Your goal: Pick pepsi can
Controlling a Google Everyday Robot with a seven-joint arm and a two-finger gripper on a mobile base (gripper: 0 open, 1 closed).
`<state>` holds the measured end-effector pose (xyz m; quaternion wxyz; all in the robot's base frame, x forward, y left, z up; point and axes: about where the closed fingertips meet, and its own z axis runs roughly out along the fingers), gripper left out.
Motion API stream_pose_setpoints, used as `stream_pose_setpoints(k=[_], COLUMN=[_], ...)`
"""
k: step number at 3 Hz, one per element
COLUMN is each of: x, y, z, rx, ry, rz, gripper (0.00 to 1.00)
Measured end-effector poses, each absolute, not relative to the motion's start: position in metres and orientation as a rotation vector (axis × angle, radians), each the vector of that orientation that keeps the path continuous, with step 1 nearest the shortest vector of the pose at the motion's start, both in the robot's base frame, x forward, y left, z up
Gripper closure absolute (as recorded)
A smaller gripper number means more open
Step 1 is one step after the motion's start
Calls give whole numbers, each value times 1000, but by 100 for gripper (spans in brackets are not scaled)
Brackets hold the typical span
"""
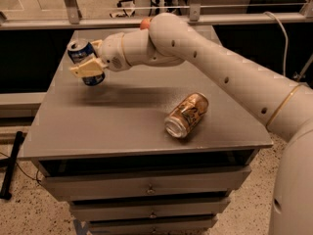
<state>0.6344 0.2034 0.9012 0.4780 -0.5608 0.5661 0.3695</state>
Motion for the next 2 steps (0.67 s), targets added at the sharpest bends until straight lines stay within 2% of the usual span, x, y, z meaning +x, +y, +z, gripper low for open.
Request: stream_pose_setpoints(k=[1, 2], x=[647, 649], y=[172, 170], z=[948, 953], rx=[-1324, -1318], ry=[1324, 1317], rz=[831, 825], gripper=[100, 100])
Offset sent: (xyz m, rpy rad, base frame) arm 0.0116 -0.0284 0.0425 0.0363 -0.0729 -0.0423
